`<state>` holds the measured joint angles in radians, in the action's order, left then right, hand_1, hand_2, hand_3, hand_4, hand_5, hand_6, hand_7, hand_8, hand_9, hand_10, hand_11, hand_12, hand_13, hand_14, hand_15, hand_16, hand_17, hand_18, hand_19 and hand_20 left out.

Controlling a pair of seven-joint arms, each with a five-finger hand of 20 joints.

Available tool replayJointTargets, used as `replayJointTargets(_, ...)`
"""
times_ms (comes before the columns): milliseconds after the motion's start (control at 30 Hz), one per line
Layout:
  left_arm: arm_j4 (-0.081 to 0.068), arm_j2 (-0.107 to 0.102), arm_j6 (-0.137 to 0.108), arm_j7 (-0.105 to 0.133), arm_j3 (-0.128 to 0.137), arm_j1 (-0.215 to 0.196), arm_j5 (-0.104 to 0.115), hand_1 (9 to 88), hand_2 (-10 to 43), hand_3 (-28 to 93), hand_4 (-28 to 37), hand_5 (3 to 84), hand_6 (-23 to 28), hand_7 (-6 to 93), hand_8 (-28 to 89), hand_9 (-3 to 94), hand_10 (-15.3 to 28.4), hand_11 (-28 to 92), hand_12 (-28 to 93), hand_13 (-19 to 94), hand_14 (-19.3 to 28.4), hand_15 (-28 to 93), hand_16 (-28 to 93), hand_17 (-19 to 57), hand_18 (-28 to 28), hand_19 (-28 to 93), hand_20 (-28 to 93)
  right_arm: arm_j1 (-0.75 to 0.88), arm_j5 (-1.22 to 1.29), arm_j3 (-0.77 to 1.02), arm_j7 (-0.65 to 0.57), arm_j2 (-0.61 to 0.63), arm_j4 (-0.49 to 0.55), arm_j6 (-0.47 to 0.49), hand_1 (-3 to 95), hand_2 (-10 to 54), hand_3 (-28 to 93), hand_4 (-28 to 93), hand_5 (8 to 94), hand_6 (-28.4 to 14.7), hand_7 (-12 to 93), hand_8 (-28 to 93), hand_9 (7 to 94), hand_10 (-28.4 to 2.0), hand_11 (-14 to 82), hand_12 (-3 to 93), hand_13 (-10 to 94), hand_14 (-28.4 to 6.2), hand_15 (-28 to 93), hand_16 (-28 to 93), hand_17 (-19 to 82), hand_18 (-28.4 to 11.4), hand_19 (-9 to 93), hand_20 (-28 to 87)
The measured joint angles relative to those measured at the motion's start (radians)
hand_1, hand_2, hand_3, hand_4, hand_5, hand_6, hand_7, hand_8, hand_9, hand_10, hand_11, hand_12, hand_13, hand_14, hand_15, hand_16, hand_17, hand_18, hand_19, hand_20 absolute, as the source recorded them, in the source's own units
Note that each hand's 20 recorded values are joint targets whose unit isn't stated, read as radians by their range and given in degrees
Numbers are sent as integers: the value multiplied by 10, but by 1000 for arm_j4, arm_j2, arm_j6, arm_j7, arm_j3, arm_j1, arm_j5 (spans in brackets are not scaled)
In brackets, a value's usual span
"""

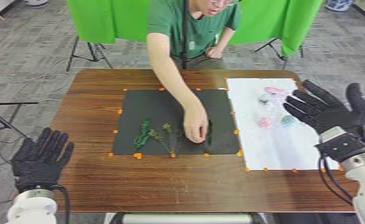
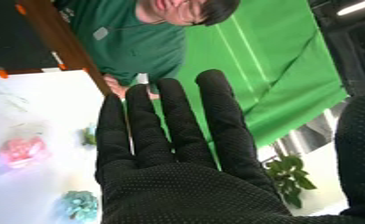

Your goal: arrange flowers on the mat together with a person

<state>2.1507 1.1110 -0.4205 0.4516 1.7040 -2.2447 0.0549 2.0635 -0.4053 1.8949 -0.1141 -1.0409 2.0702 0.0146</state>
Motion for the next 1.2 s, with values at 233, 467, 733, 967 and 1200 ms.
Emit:
replayJointTargets(233,-1,-1,0,-2,-1,3,-1,291,165,770,-283,499,102,207,-118,436,162,287,85,333,174,452,-115,-66,164,450,113,0,-90,-4,-31,0,7,-6,189,-13,750,-280,442,-59,181,-106,401,-191,96,194,303,-184,61,272,53,-191,340,132)
replayJointTargets(467,-1,-1,0,-9,-5,3,-2,291,165,770,-283,497,102,207,-118,435,162,289,84,333,174,453,-115,-66,165,451,113,0,-508,-83,-92,52,72,-245,275,-23,762,-280,424,-36,208,-134,403,-126,102,176,316,-171,67,264,67,-184,353,131)
replayJointTargets(733,0,-1,-7,-5,-6,2,-5,293,165,770,-283,500,102,210,-119,437,162,290,84,334,176,455,-114,-66,165,451,114,-65,-851,-187,-127,152,35,-21,388,-78,777,-282,405,-6,231,-154,407,-106,111,147,396,-102,168,233,147,-155,584,231)
replayJointTargets(967,1,-1,-17,2,-23,2,4,293,166,770,-283,502,103,211,-120,438,162,292,85,336,175,457,-115,-65,166,452,113,-159,-1197,-328,-111,231,-17,6,438,-95,795,-283,380,-2,240,-160,378,-100,111,143,375,-89,147,224,151,-151,587,236)
replayJointTargets(1200,1,-5,-19,4,-25,0,8,293,166,770,-283,503,103,213,-120,439,163,293,85,337,175,456,-116,-65,166,453,113,-232,-1533,-411,-140,247,-84,42,467,-95,799,-283,374,-3,238,-162,363,-100,106,144,350,-97,125,229,145,-151,574,223)
